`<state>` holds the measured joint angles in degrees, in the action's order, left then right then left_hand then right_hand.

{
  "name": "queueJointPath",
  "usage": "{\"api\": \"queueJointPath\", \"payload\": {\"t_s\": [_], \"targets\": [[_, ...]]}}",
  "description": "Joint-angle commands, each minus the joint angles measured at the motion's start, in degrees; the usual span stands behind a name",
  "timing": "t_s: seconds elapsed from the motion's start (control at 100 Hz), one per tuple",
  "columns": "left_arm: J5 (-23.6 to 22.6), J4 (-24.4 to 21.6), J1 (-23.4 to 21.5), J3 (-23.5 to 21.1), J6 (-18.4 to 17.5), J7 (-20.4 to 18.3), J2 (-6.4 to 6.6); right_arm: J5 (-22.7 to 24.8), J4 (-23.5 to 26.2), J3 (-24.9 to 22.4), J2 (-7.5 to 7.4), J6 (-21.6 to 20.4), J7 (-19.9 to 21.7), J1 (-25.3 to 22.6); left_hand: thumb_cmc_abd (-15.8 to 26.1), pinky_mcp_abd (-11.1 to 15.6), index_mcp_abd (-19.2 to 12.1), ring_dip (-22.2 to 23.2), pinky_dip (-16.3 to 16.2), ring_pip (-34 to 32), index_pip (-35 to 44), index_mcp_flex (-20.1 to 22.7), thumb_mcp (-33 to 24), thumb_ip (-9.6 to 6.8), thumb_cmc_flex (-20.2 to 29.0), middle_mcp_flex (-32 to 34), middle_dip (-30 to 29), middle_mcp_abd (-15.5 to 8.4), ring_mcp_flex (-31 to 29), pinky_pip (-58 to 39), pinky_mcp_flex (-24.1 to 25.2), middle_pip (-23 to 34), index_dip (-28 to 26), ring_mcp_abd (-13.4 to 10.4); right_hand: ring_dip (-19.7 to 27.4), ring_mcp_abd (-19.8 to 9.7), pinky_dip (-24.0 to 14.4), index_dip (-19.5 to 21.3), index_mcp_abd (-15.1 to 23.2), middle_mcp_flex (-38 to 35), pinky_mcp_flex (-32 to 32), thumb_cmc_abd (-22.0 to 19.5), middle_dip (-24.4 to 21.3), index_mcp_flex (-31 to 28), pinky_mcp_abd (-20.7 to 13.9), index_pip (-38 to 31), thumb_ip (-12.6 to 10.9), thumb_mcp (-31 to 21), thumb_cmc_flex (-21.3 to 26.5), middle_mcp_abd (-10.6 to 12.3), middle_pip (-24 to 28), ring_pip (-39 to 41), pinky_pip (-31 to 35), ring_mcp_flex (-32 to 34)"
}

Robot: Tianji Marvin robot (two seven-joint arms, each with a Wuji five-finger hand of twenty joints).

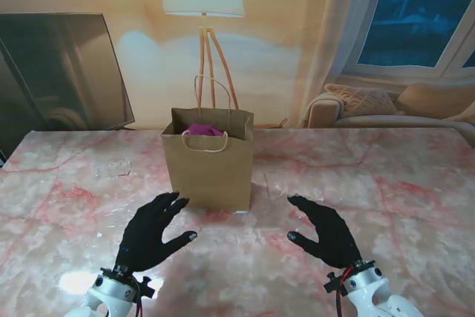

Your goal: Fold the socks and the shorts into the kraft paper bag

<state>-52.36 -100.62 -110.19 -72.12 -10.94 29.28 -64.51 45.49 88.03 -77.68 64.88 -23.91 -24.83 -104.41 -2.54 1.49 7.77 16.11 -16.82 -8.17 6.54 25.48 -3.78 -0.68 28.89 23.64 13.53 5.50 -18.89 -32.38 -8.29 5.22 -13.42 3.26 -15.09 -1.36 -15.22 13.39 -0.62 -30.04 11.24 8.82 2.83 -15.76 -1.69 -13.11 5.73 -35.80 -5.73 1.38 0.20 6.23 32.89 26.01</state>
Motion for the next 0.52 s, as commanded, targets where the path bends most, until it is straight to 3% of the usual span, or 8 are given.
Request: {"api": "queueJointPath", "payload": {"t_s": [0.0,0.51], "targets": [[0.4,-0.1,0.3,0.4,-0.4,-0.4,-0.38,-0.1,0.3,0.3,0.23,0.5,0.1,-0.3,2.0,1.9,0.1,-0.8,-0.5,-0.6,-0.2,0.4,1.4,-2.25,-1.8,0.3,-0.5,-0.4,-1.2,-0.5,0.1,0.1,0.4,-1.4,0.5,-2.1,0.7,-0.2,1.3,0.0,-1.0,-1.0,-0.7,-0.1,-0.8,-0.3,-2.9,1.3,0.5,0.6,-0.9,-0.3,-1.0,-1.1],[-0.1,0.1,0.7,1.0,0.4,-0.8,-0.23,-0.3,-0.3,1.3,0.29,1.0,-0.2,0.1,2.1,1.9,0.2,-0.8,-0.7,-0.5,-0.2,0.5,1.7,-2.34,-1.7,0.5,-0.4,-0.4,-1.5,-1.0,0.1,-0.1,0.3,-1.4,0.1,-2.4,-0.3,0.5,2.0,-0.1,-0.8,-1.6,-0.2,-0.5,-1.0,-0.9,-2.9,2.4,1.9,0.6,-0.5,-0.4,-0.9,-0.9]]}}
